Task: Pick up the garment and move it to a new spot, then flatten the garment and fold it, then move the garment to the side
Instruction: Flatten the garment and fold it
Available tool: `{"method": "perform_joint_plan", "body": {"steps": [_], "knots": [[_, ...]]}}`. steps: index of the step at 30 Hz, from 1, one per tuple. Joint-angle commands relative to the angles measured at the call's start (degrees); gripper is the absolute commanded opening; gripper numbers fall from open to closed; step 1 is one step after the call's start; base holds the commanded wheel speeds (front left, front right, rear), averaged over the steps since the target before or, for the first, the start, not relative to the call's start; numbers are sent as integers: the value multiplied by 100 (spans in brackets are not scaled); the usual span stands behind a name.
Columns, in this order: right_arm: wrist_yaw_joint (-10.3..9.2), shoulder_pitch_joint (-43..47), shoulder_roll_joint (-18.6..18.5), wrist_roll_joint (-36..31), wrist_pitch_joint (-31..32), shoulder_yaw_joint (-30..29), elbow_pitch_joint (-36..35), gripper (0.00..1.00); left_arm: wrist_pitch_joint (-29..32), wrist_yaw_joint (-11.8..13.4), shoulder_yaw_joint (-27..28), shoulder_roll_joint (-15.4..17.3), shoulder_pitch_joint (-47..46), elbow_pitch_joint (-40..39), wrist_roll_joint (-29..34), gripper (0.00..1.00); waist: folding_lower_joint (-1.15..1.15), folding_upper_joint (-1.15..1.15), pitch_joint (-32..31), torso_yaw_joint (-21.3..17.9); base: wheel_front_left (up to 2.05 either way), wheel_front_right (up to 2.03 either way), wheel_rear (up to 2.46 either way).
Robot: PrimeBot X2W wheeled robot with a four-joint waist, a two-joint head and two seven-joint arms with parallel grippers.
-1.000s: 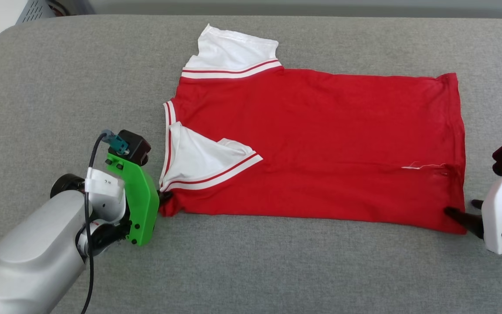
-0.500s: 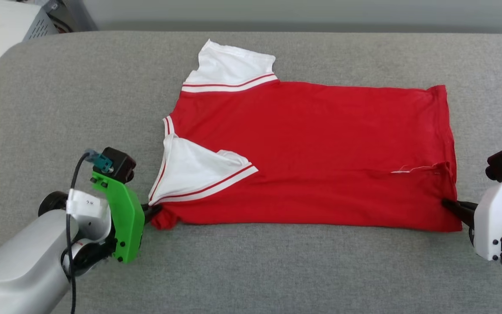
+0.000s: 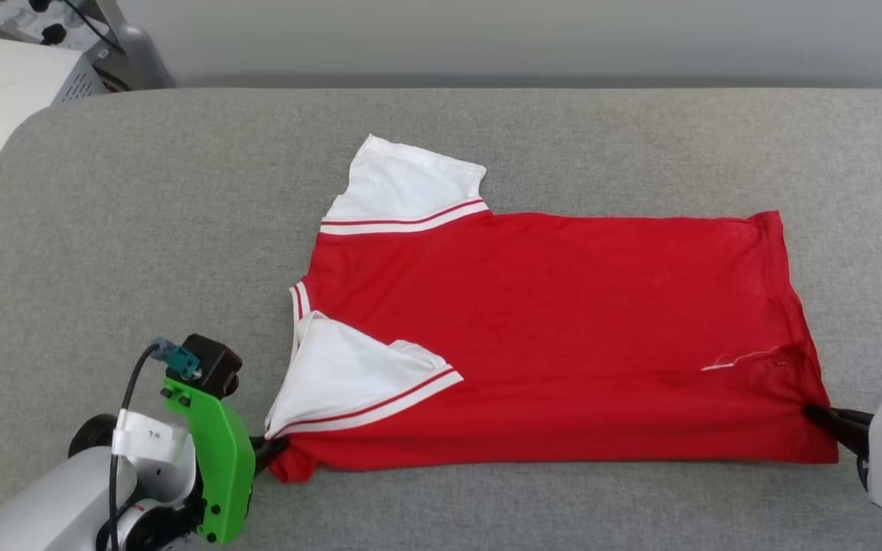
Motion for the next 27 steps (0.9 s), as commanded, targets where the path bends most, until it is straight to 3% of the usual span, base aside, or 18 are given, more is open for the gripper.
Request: {"method": "perform_joint_plan", "body": {"steps": [1, 6, 7, 8, 9, 10, 15, 20, 27], "knots": [[-4, 31, 95, -88, 29, -31, 72, 0, -46, 66, -11, -20, 106, 72, 5, 0, 0, 0, 134, -25, 0, 0, 0], [-4, -131, 395, -443, -23, 108, 490, 0, -108, 64, -95, -251, 118, 535, 48, 0, 0, 0, 312, -45, 0, 0, 0], [-4, -213, 541, -541, -277, 142, 662, 0, -229, 37, -89, -357, 83, 770, 92, 22, 0, 0, 321, -35, 0, 0, 0], [-4, -230, 579, -566, -384, 134, 692, 0, -327, 36, -51, -367, 62, 822, 116, 100, 0, 0, 303, -32, 0, 0, 0], [-4, -239, 579, -642, -508, 123, 694, 75, -421, 36, 7, -366, 46, 858, 108, 100, 0, 0, 273, -26, 0, 0, 0], [-4, -238, 579, -715, -621, 104, 682, 100, -471, 28, 48, -347, 38, 875, 93, 100, 0, 0, 245, -22, 0, 0, 0], [-4, -162, 688, -1052, -1350, -195, 378, 100, -661, 64, 323, -19, -176, 799, 141, 100, 0, 0, 88, -49, 0, 0, 0], [-4, -200, 1104, -1742, -2310, -852, -75, 100, -934, 188, 714, 276, -752, 526, 394, 100, 0, 0, 105, -182, 0, 0, 0], [-4, -326, 1895, -2560, -3266, -1547, -795, 100, -1191, 288, 992, 96, -2004, 627, 1041, 100, 0, 0, 540, -449, 0, 0, 0]]}}
